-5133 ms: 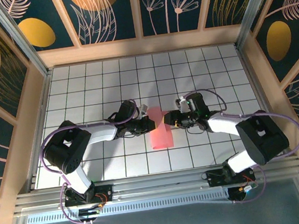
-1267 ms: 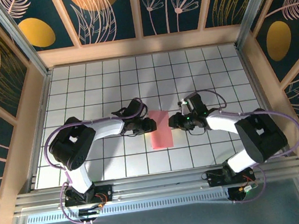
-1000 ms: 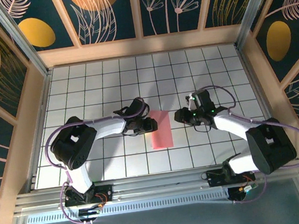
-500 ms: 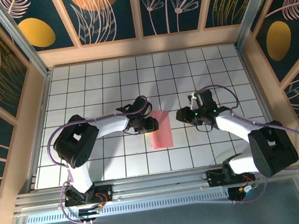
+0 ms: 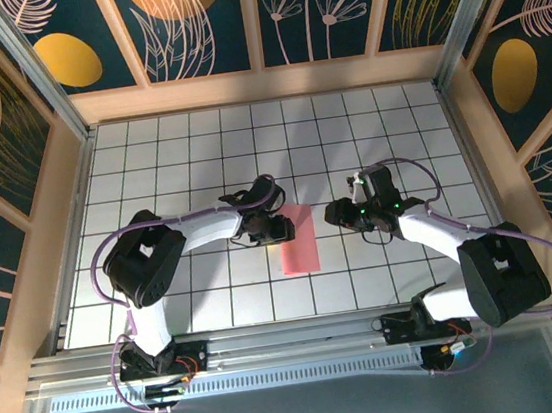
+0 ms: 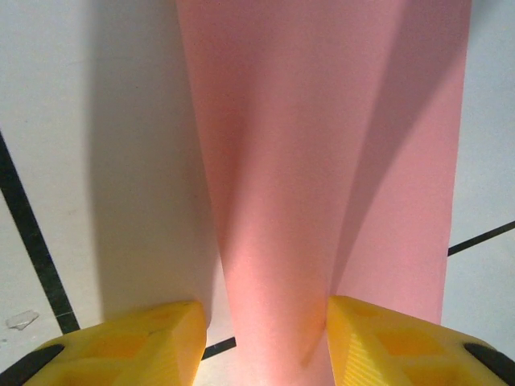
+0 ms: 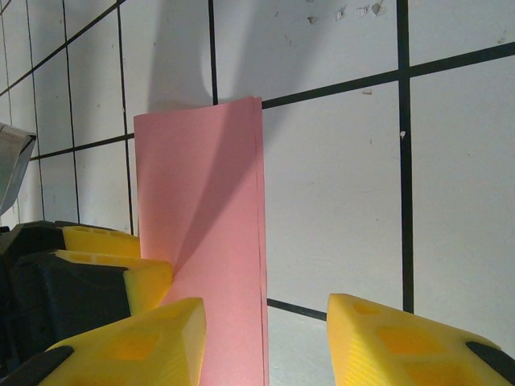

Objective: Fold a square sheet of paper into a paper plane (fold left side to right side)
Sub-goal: First fold in half a square sheet of paper at the center of the table.

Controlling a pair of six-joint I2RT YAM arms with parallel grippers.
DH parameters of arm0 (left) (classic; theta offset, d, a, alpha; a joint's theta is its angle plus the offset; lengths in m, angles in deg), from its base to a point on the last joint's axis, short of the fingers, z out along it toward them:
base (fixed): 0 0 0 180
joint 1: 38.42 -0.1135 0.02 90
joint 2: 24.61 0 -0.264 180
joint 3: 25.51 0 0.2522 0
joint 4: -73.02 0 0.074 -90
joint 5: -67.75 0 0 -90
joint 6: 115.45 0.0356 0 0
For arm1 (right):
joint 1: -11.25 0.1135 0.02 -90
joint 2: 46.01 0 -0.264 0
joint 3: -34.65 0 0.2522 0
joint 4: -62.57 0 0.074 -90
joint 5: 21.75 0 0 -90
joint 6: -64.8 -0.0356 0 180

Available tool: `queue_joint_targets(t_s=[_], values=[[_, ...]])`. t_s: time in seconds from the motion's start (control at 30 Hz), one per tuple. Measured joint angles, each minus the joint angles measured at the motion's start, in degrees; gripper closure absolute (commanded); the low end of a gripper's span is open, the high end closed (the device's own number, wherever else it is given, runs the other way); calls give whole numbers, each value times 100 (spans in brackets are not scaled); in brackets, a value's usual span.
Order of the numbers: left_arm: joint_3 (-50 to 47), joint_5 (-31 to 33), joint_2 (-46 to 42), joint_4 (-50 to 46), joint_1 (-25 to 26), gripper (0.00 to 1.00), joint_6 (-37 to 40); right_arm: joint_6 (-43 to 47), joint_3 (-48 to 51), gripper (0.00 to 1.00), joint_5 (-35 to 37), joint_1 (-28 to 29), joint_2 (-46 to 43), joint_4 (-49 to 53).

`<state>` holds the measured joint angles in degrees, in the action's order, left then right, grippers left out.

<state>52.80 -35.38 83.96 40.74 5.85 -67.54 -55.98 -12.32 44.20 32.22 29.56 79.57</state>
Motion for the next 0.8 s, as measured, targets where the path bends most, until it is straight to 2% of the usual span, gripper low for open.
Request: queue_joint_targets(t_s=[0.8], values=[[332,179,168,-422,90,53,98,-2,37,55,-111,0,-2,-37]])
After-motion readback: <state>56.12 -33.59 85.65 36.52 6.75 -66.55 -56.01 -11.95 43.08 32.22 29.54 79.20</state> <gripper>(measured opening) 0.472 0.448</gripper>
